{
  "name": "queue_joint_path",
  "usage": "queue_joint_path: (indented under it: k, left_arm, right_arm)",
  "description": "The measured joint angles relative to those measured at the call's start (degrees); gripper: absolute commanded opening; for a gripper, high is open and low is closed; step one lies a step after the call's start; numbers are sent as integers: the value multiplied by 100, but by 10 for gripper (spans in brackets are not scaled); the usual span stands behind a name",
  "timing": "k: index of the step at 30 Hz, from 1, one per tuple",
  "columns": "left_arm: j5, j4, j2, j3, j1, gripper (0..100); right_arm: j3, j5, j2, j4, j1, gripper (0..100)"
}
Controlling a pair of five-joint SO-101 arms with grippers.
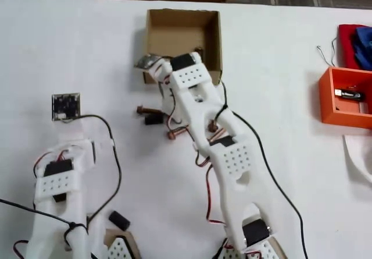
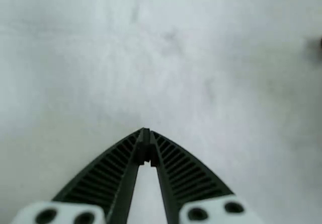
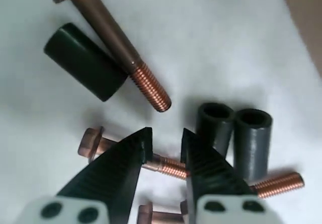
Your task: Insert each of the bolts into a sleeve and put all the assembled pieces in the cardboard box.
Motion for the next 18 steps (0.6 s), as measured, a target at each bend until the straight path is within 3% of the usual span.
queue_joint_path:
  k: [18]
  left_arm:
    - [0,0,0,0,0,31]
  right_arm:
    - [-264,44,0,237,-141,163]
